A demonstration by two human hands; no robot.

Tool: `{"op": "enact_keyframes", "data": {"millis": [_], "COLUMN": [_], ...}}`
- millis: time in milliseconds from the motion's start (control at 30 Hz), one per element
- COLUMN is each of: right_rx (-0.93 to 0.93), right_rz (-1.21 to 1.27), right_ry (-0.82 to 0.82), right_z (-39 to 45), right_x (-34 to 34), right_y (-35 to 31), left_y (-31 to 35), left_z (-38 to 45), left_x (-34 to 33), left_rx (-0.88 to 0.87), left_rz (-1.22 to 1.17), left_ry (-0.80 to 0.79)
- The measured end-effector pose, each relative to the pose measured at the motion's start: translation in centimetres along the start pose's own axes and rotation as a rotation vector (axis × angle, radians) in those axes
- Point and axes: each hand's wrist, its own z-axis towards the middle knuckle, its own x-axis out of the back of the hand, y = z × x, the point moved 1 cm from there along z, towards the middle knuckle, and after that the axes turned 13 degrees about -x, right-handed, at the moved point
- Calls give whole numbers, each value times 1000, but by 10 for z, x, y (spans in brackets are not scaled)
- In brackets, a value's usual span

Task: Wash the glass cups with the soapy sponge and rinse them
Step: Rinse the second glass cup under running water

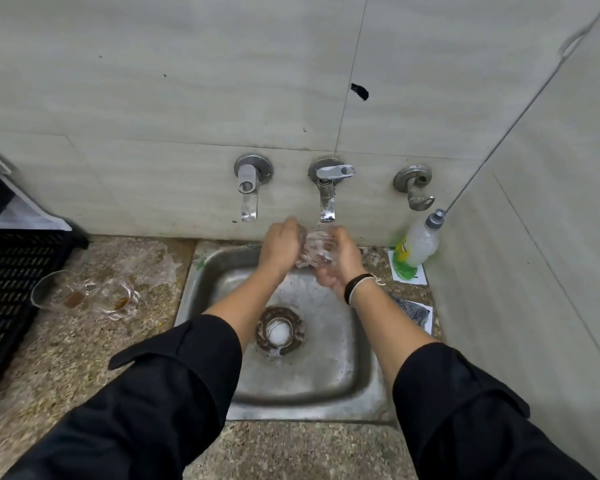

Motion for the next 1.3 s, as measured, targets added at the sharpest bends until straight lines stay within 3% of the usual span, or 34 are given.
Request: {"op": "enact_keyframes", "data": {"millis": [67, 233, 300, 333, 400, 467, 500, 533, 600, 633, 667, 733, 800, 833, 867, 933, 1033, 1133, 1200, 1300], "right_rx": [-260, -250, -175, -55, 331, 626, 612, 483, -23, -217, -286, -189, 200, 383, 460, 361, -100, -273, -269, 41], "right_rz": [157, 108, 39, -57, -411, -615, -584, -450, -116, -55, -83, -220, -484, -637, -718, -668, -122, 27, 44, -110], "right_ry": [-133, -3, 133, 225, 444, 488, 466, 394, 163, 102, 78, 165, 365, 398, 367, 231, 32, 38, 63, 87], "right_z": [4, 6, 9, 11, 17, 21, 22, 23, 27, 27, 27, 23, 25, 31, 36, 41, 40, 51, 45, 42], "right_x": [10, 1, 0, 3, 13, 19, 21, 21, 26, 26, 25, 16, 8, 7, 3, -4, -15, -14, -25, -54], "right_y": [0, -6, -2, 3, 14, 25, 25, 21, 9, 4, 1, -3, -5, -6, -7, -15, -34, -44, -44, -24], "left_y": [-7, -17, -17, -13, -6, 4, 5, 3, -2, -7, -14, -19, -19, -19, -21, -17, -21, -40, -43, -38], "left_z": [-7, -2, 7, 12, 15, 15, 14, 13, 5, 2, 3, 13, 24, 27, 30, 29, 18, 14, 14, 22], "left_x": [-7, -14, -16, -15, -16, -18, -20, -20, -16, -15, -15, -18, -18, -14, -9, -4, -1, 8, 9, 14], "left_rx": [-282, -438, -273, -88, 347, 437, 340, 133, -336, -471, -495, -204, 322, 492, 551, 419, -222, -527, -472, -96], "left_rz": [242, 308, 300, 236, 31, 30, 100, 225, 484, 515, 500, 302, -15, -112, -137, -73, 357, 456, 437, 147], "left_ry": [2, -15, -100, -178, -351, -410, -392, -319, -188, -174, -169, -165, -257, -272, -287, -244, -24, -22, -2, 127]}}
